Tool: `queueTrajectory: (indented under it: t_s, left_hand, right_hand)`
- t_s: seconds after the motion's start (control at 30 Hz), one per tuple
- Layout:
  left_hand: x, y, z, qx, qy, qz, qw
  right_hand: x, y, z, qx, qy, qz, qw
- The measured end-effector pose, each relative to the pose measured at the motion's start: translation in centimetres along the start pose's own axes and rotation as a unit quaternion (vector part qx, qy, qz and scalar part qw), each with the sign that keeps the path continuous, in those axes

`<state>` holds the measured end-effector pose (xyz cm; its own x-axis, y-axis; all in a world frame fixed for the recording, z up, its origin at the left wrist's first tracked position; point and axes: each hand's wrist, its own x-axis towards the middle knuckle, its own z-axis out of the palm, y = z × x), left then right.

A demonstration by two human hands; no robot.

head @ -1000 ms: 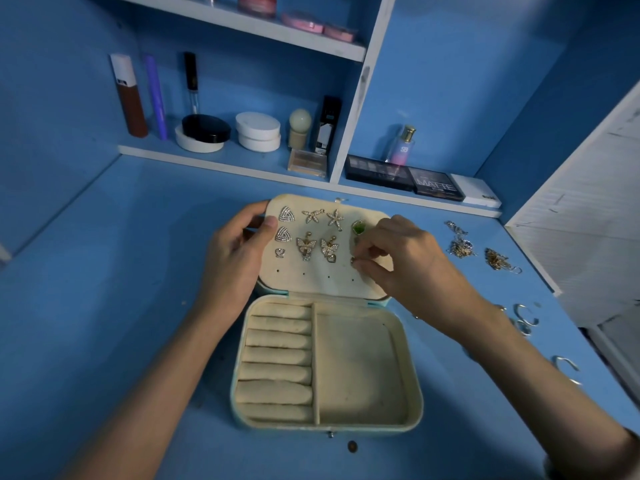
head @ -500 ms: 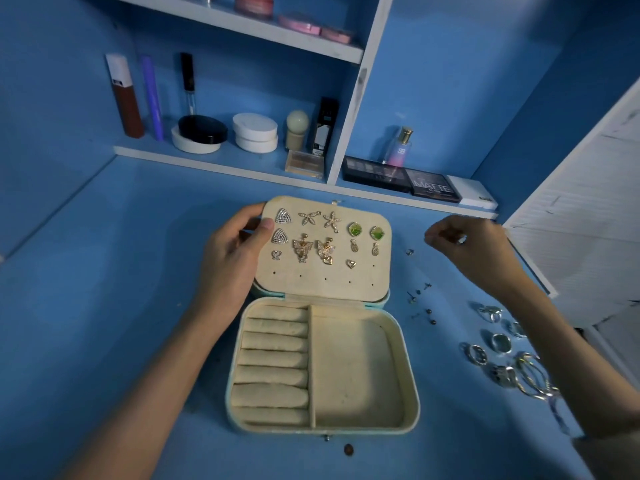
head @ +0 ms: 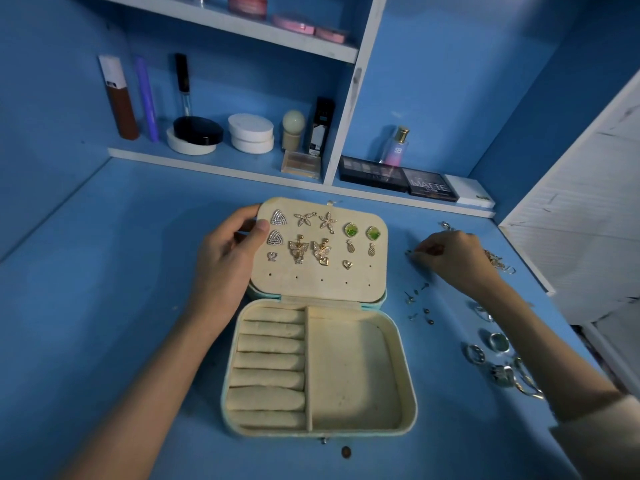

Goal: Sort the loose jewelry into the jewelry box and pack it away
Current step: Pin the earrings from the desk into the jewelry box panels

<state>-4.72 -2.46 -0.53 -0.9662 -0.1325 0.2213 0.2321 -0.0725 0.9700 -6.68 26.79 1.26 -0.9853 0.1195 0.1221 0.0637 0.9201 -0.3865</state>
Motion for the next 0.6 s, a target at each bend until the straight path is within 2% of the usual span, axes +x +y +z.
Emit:
queueTrajectory:
  t_s: [0.27,0.47,0.6]
  left_hand:
    - [-0.1,0.2,0.0,0.005,-0.002,0.006,1.0]
    - [-0.2,0.1,-0.1,0.004,-0.004,0.001,1.0]
    - [-0.1,0.0,-0.1,0.001,-0.006,-0.003,1.0]
  right_hand:
    - [0.3,-0.4,0.7,-0.003,0.011,0.012,1.0]
    - [-0.6,-1.9,-0.3,0.086,0.056,-0.01,0.995]
    - [-1.3,-2.0,-0.7,-0.03,0.021,-0.041,0.998]
